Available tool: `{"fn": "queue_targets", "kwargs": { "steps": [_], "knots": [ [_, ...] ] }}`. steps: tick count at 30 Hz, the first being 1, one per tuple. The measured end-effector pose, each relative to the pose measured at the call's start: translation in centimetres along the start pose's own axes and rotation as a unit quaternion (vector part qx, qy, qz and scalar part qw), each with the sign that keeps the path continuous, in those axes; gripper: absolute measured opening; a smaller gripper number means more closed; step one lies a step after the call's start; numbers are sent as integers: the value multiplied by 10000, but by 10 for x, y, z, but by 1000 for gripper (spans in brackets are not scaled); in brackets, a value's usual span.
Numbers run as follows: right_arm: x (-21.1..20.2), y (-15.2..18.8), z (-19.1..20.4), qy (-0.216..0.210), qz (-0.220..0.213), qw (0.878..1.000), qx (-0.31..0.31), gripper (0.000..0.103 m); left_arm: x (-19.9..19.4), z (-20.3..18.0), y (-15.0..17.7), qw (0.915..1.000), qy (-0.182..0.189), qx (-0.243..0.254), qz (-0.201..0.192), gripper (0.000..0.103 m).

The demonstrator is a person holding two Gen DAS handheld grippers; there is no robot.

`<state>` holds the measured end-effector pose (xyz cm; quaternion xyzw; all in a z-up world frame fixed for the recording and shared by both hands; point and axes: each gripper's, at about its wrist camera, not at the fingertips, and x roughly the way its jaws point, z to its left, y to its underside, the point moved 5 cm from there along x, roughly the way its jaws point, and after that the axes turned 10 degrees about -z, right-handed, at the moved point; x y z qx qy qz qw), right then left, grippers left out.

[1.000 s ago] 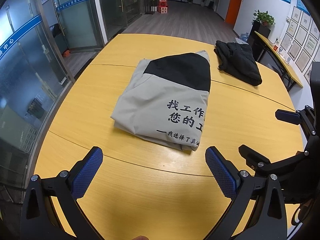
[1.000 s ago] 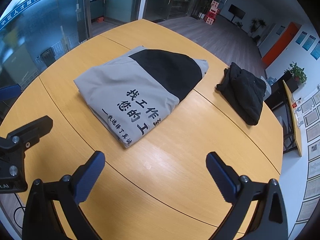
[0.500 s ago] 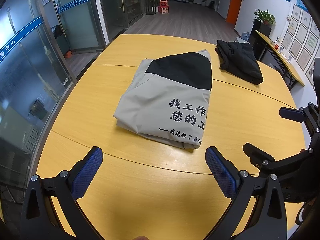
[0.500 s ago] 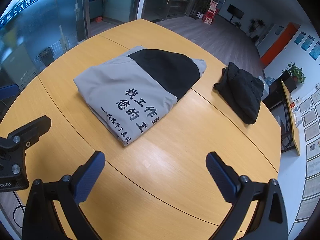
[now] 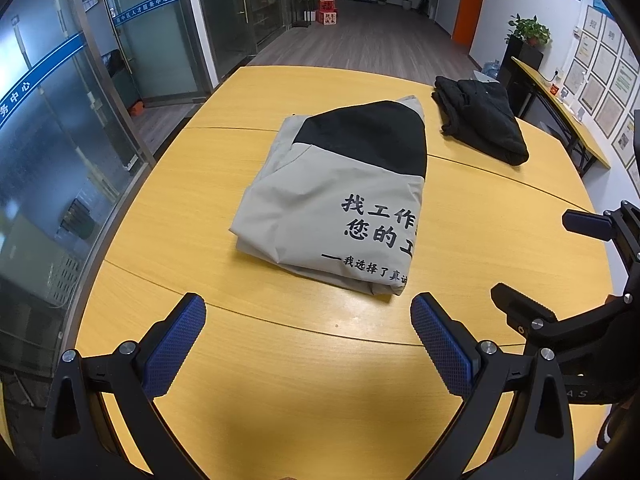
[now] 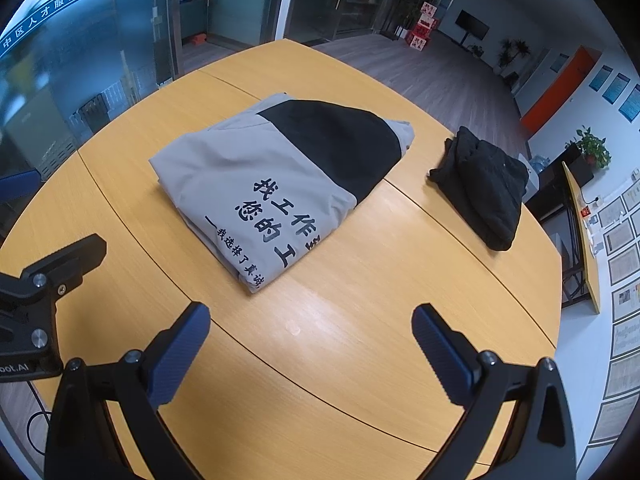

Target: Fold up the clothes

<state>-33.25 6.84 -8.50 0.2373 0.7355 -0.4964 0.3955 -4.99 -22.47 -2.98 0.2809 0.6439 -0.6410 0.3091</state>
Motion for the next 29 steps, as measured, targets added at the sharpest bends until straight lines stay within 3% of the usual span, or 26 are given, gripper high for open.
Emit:
{"fn": "queue_targets", "kwargs": {
  "steps": [22,29],
  "knots": [
    [5,-2,-1,10,22,10000,-16,103,6,1,0,10000,-66,-6,-58,103],
    [10,0,-5,0,58,10000,21,103,8,-5,-2,9996,-253,84,-92,103]
  ]
}}
